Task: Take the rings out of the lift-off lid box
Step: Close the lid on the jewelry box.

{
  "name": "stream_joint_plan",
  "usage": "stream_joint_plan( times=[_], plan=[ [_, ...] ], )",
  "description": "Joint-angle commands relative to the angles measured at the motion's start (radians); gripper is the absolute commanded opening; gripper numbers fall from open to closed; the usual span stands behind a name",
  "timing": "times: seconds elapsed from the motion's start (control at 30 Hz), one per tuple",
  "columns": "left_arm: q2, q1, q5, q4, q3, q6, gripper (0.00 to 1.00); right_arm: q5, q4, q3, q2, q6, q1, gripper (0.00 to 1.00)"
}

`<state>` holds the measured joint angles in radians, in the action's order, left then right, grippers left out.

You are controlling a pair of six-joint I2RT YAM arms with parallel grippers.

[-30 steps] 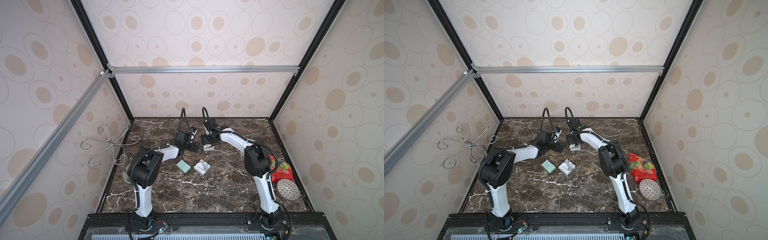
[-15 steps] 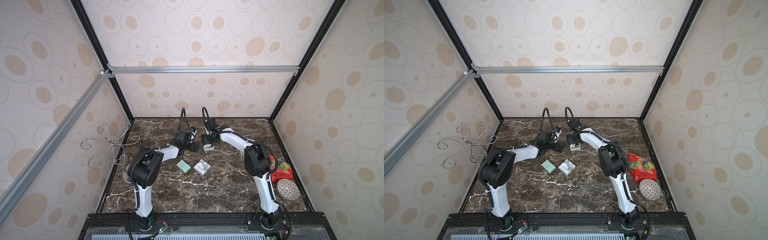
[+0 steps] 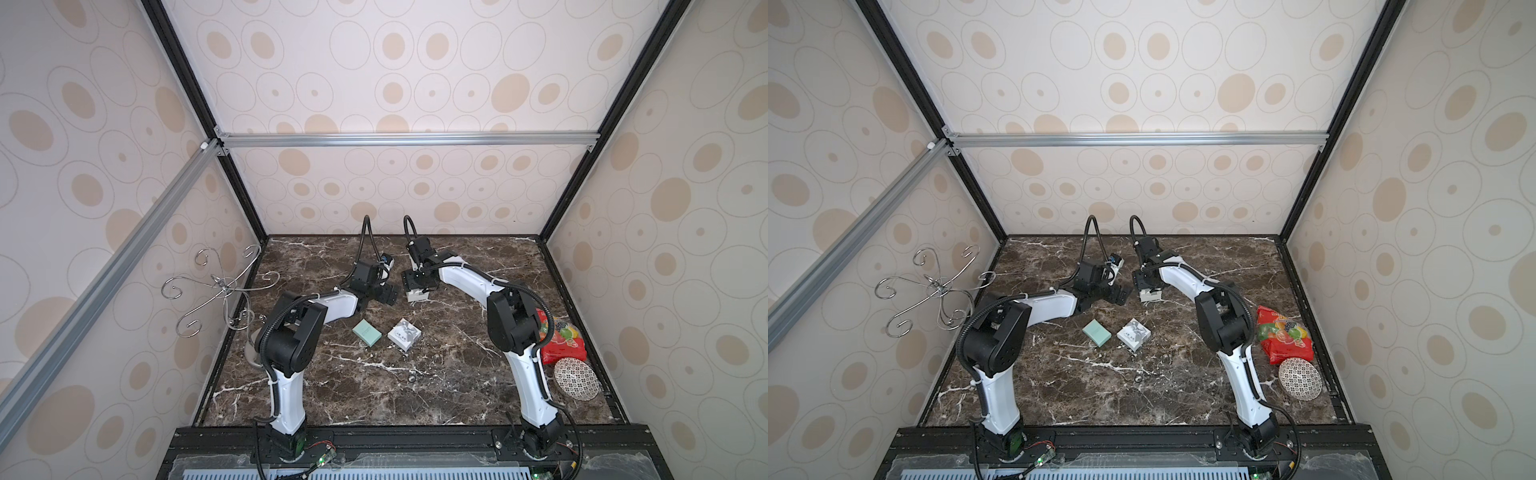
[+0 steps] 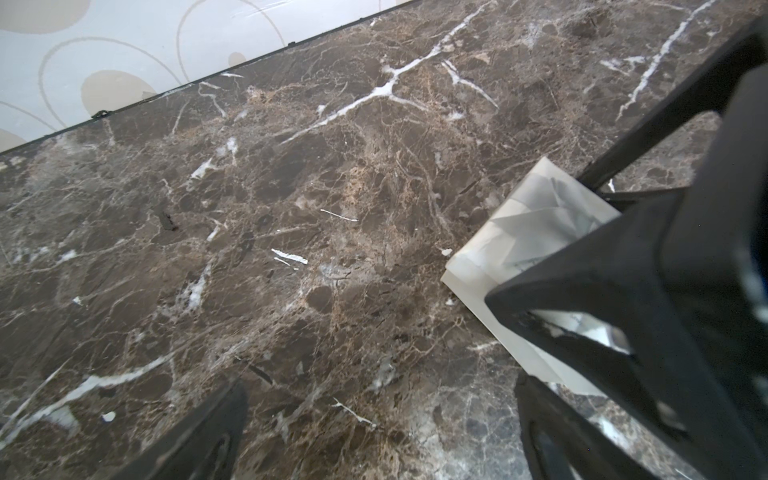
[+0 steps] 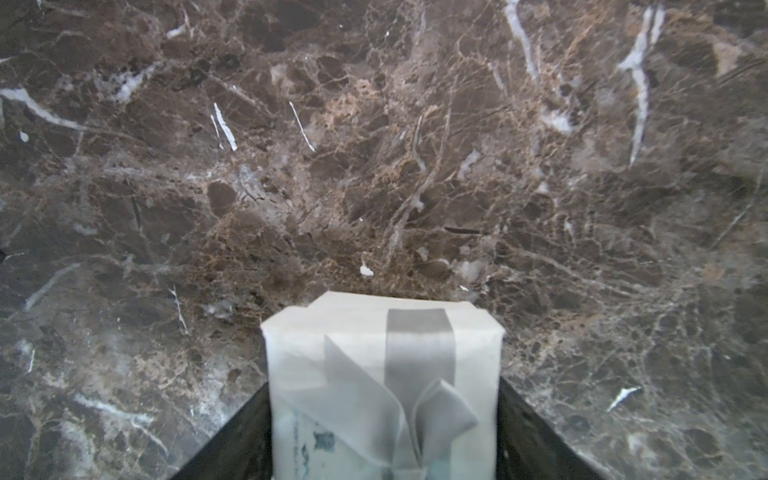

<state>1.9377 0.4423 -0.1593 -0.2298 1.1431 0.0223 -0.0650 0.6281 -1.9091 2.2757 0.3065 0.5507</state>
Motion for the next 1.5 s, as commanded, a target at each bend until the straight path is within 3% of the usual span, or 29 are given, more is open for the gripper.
stream_joint_plan(
  times=[0.0,0.57,0.7,0.83,1.1,1.47],
  plan=[
    [0.006,-0.008,-0.005,-0.014,-0.001,-0.002,1.00,-0.016,0.013,-0.015,0.025,0.007,0.008,0.77],
    [0.004,-0.008,-0.005,-0.011,-0.002,-0.002,1.00,-0.029,0.011,0.000,0.018,0.005,0.006,0.80],
    [0.005,-0.008,-0.005,-0.010,-0.001,-0.002,1.00,-0.020,0.005,0.008,0.002,0.002,0.006,0.86],
    [0.003,-0.008,-0.002,-0.008,-0.001,-0.004,1.00,-0.004,-0.013,0.019,-0.030,-0.011,0.006,1.00],
    [-0.003,-0.008,0.003,0.002,0.004,-0.009,1.00,-0.008,-0.033,0.060,-0.116,-0.021,-0.004,1.00],
    [0.034,-0.007,-0.031,0.030,0.085,-0.004,1.00,-0.006,-0.116,0.251,-0.228,-0.032,-0.061,1.00]
  ],
)
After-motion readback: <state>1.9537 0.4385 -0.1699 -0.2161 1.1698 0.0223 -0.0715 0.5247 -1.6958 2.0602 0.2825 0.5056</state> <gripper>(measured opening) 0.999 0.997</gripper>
